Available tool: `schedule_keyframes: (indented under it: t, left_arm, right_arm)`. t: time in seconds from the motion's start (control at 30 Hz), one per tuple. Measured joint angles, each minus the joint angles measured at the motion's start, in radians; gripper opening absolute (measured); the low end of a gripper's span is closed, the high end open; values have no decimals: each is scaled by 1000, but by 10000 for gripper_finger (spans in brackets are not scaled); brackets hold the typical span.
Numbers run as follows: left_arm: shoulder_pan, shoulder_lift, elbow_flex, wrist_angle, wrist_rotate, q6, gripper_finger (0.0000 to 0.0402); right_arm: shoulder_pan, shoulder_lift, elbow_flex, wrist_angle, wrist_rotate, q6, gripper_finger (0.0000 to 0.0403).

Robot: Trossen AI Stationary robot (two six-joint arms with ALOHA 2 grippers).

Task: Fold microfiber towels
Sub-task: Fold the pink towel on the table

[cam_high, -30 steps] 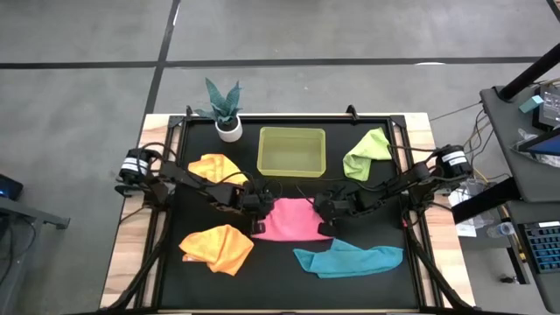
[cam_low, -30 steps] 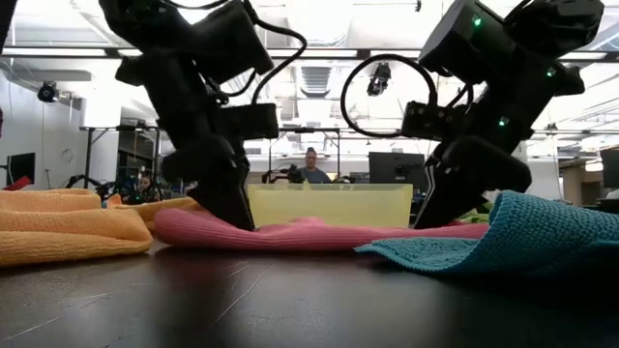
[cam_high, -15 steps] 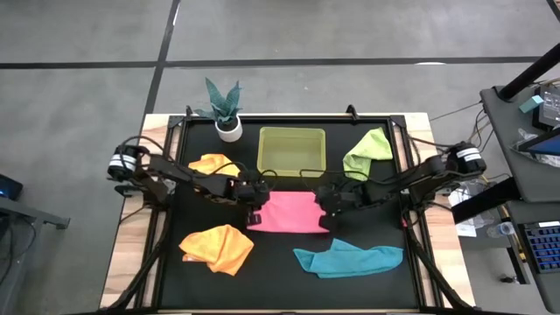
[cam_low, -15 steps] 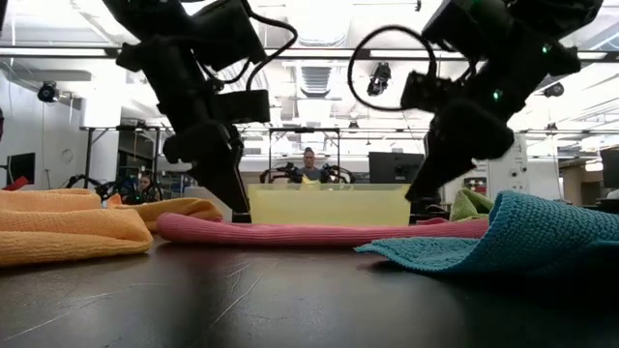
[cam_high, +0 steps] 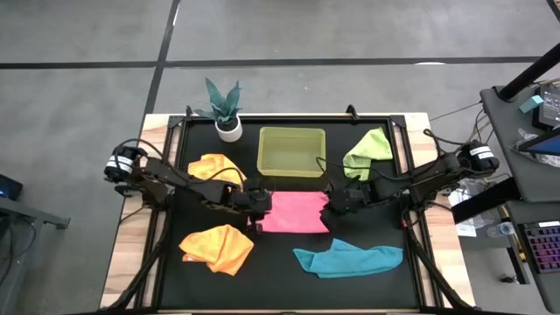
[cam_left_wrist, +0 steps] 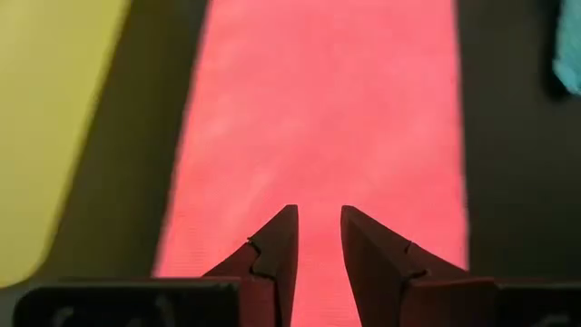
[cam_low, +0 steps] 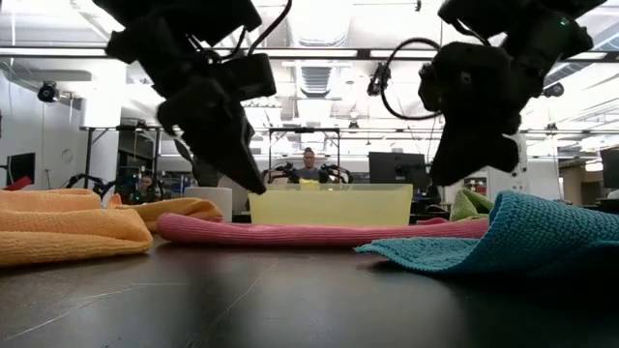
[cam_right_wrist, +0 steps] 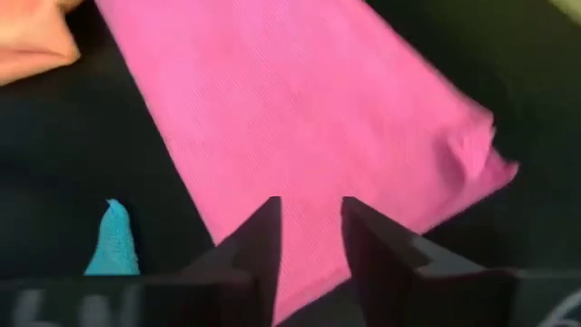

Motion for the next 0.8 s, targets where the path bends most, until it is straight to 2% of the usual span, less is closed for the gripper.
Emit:
schedule_keyframes:
  t: [0.27,0.43,0.6,0.8]
  left_arm:
    - [-28,18,-23,2,-2,-26,72]
    - [-28,18,-33,2,-5,-27,72]
    - [-28,18,-59,34,-6,-27,72]
    - [-28,18,-85,89,-6,-29,72]
  right_arm:
    - [24,1,-86,9,54,241,210]
    - [24,33,-150,128,60,311,249]
    - [24,87,-188,277,73,341,267]
    - [20,175,-188,479,69,294,260]
